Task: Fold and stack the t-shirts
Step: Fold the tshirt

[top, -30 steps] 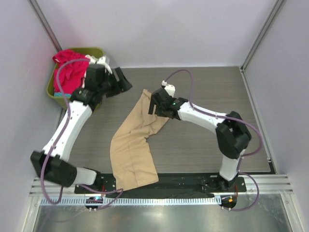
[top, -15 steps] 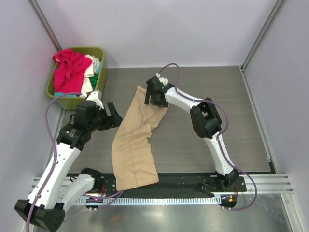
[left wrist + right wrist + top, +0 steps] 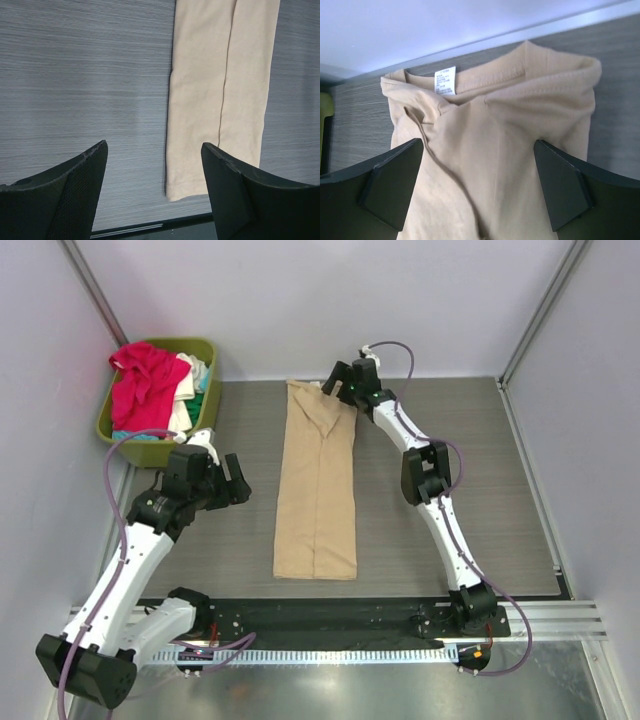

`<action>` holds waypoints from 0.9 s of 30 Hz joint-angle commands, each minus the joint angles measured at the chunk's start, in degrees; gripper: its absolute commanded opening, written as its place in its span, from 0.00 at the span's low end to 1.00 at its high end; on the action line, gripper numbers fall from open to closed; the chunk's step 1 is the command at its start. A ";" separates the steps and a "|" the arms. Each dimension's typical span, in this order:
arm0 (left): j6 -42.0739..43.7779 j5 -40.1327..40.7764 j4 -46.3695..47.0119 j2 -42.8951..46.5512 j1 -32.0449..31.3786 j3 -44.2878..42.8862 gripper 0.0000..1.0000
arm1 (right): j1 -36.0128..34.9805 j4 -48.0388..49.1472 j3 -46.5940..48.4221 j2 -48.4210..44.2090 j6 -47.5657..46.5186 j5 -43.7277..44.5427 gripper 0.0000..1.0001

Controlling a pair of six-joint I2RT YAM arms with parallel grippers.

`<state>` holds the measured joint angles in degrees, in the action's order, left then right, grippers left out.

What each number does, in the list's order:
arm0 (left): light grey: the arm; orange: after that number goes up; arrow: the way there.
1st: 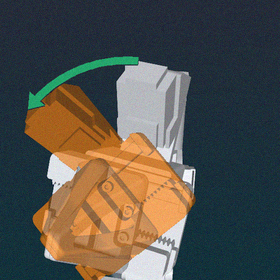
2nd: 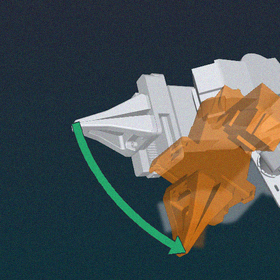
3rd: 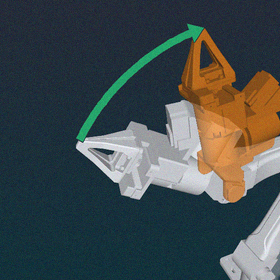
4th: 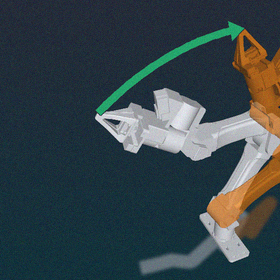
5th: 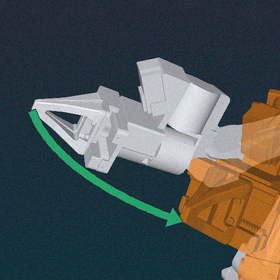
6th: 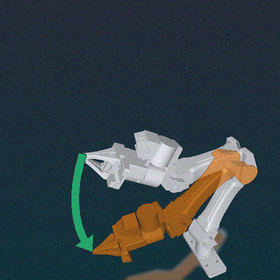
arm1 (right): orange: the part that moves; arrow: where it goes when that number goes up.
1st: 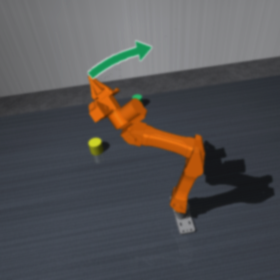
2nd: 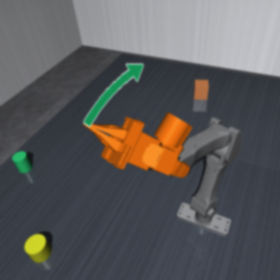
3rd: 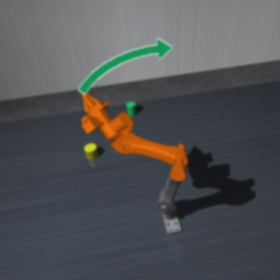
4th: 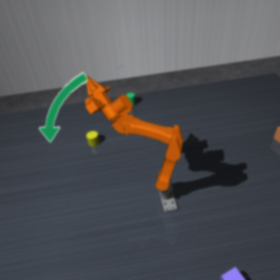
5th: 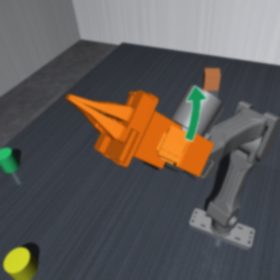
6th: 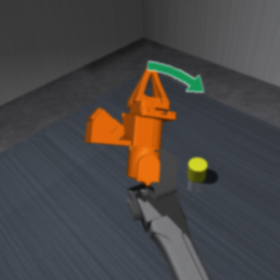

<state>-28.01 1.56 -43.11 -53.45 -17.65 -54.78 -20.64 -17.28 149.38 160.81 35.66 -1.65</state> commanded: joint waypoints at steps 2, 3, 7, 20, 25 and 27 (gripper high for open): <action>0.68 1.25 0.75 -0.07 0.16 -0.15 0.76 | -0.71 13.73 1.63 1.36 -6.30 -7.58 1.00; 0.68 1.25 0.75 -0.25 0.25 -0.15 0.76 | -0.71 14.89 -1.00 -1.61 -7.78 -7.58 1.00; 0.67 0.99 1.01 -0.78 0.16 -0.32 0.75 | -0.54 15.70 -2.43 -9.18 -12.19 -7.67 1.00; -7.92 0.72 4.79 -3.85 -5.19 3.79 0.73 | -8.77 10.87 -69.39 -66.26 -8.42 9.71 0.99; -12.50 -0.59 9.79 -2.71 -7.40 12.04 0.73 | -15.47 5.77 -93.27 -81.25 3.52 12.04 0.98; -14.17 -1.21 11.99 -2.36 -8.01 14.17 0.73 | -18.37 6.29 -103.96 -87.21 8.96 10.18 0.95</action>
<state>-37.91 1.21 -36.40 -57.10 -24.80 -43.13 -38.02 -5.45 58.26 75.29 34.68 6.81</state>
